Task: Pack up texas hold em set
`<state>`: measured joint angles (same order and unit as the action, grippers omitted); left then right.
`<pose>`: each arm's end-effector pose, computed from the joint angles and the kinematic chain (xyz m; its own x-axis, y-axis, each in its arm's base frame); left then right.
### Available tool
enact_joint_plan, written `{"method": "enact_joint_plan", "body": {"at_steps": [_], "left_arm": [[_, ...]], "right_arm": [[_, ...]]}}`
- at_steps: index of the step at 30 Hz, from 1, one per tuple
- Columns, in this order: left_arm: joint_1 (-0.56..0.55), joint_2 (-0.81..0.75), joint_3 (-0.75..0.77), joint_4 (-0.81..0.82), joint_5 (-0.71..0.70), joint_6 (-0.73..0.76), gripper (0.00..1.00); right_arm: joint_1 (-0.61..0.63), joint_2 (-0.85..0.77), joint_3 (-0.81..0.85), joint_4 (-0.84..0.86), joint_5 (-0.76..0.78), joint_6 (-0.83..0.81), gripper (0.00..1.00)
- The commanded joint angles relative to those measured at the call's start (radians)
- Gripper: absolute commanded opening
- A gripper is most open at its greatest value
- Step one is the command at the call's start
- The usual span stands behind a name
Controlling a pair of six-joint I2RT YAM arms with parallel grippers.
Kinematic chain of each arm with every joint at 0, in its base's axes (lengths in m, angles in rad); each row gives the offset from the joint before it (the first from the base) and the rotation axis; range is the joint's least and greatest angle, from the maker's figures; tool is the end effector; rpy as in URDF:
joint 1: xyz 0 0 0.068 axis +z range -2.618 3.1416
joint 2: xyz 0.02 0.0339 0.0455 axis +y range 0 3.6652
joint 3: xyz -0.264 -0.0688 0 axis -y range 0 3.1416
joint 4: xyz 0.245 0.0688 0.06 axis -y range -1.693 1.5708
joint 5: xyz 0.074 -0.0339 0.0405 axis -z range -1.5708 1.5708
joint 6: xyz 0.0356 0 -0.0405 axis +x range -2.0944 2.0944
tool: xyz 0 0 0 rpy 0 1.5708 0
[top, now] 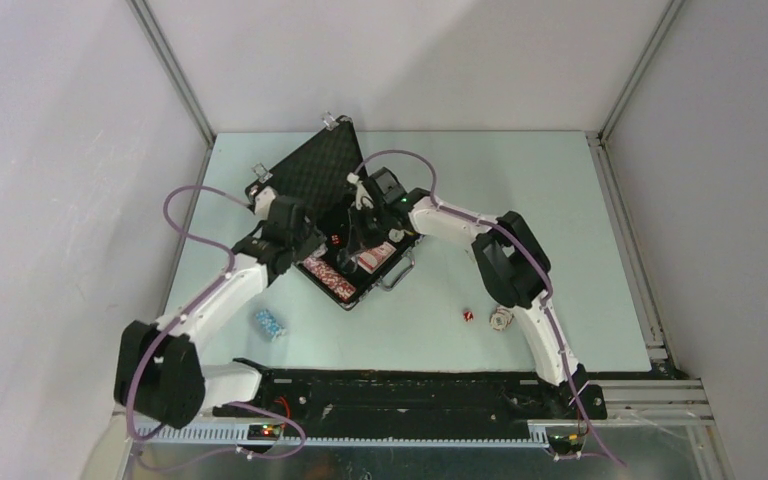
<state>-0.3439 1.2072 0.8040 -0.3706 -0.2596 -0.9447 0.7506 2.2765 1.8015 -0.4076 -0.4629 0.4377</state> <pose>0.2408 -0.0765 0.2435 -0.5095 -0.6494 -0.5645 -0.4435 0.7604 -0.4745 0.3576 0.3552 0.1740 -0.8582 -0.2818 -0.4291 -0.5012 0.6407 0.5816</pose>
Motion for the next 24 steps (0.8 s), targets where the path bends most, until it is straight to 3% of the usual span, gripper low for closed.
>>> {"method": "enact_joint_plan", "body": {"at_steps": [1, 15, 17, 19, 24], "left_arm": [[0.001, 0.087, 0.121, 0.02, -0.04, -0.066, 0.0], [-0.039, 0.219, 0.148, 0.034, -0.086, -0.132, 0.0], [-0.041, 0.23, 0.151, 0.032, -0.089, -0.141, 0.0], [-0.043, 0.237, 0.152, 0.025, -0.096, -0.147, 0.0], [-0.049, 0.245, 0.15, 0.011, -0.111, -0.158, 0.01]], "right_arm": [[-0.045, -0.135, -0.085, 0.084, -0.036, 0.028, 0.0], [-0.097, -0.151, -0.062, -0.123, 0.141, -0.06, 0.01], [-0.098, -0.143, -0.05, -0.144, 0.146, -0.071, 0.2], [-0.096, -0.138, -0.042, -0.154, 0.147, -0.075, 0.28], [-0.091, -0.14, -0.036, -0.171, 0.172, -0.082, 0.38]]}}
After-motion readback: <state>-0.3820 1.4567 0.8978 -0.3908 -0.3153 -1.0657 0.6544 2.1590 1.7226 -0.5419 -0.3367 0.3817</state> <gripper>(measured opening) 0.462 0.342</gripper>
